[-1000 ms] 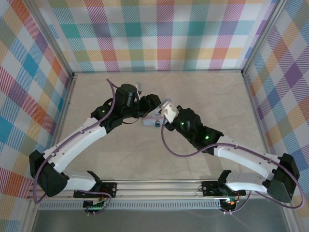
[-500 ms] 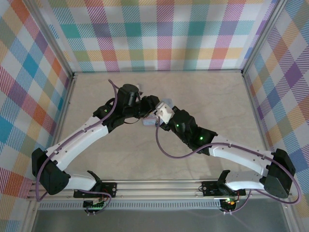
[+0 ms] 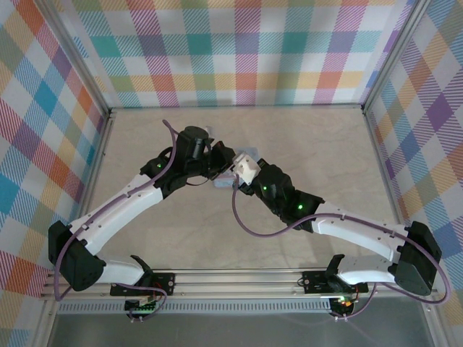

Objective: Unlock the padlock with the key

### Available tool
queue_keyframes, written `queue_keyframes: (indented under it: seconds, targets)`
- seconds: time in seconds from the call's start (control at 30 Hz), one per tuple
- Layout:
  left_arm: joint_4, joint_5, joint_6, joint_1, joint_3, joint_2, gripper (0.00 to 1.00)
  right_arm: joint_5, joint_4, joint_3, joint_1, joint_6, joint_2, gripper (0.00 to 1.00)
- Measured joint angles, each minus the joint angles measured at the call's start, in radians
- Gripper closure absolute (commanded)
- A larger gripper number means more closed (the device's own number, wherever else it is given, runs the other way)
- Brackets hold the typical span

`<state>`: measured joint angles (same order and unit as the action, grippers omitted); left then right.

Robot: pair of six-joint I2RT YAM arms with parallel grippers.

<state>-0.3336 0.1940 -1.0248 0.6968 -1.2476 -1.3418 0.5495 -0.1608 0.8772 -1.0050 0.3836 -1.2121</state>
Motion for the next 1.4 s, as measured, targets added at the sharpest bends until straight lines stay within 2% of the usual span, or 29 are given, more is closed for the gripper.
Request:
queue_keyframes:
  seconds: [0.1, 0.13, 0.2, 0.3, 0.5, 0.7, 0.8, 1.0, 1.1, 1.23, 1.4]
  targets:
    - [0.004, 0.0, -0.004, -0.002, 0.003, 0.0, 1.0, 0.004, 0.004, 0.0, -0.003, 0.0, 0.0, 0.99]
    - [0.004, -0.001, -0.004, -0.003, 0.005, 0.0, 1.0, 0.005, 0.005, 0.0, -0.004, 0.0, 0.0, 0.93]
    - [0.009, 0.0, -0.004, -0.005, 0.008, 0.0, 1.0, 0.005, 0.008, 0.0, -0.004, -0.004, 0.0, 0.73]
    - [0.019, -0.007, 0.004, -0.008, 0.016, 0.0, 1.0, 0.0, 0.014, 0.0, -0.008, -0.016, 0.011, 0.58]
    - [0.02, -0.039, 0.068, -0.031, 0.037, 0.0, 1.0, -0.023, 0.077, 0.0, -0.009, -0.07, 0.062, 0.55]
    - [0.027, -0.055, 0.171, -0.058, 0.066, 0.008, 1.0, -0.131, 0.18, -0.032, 0.053, -0.241, 0.132, 0.46]
    - [0.049, -0.053, 0.224, -0.059, 0.087, 0.024, 1.0, -0.252, 0.237, -0.036, 0.143, -0.372, 0.169, 0.47]
    - [0.144, -0.007, 0.296, -0.061, 0.14, 0.081, 1.0, -0.575, 0.245, -0.064, 0.332, -0.641, 0.19, 0.5]
    - [0.204, 0.031, 0.309, -0.061, 0.166, 0.095, 1.0, -0.726, 0.195, -0.09, 0.381, -0.764, 0.19, 0.51]
    - [0.302, 0.082, 0.309, -0.061, 0.212, 0.104, 1.0, -0.895, 0.034, -0.145, 0.439, -0.951, 0.171, 0.46]
    - [0.391, 0.126, 0.294, -0.061, 0.262, 0.121, 1.0, -1.006, -0.169, -0.212, 0.476, -1.138, 0.142, 0.46]
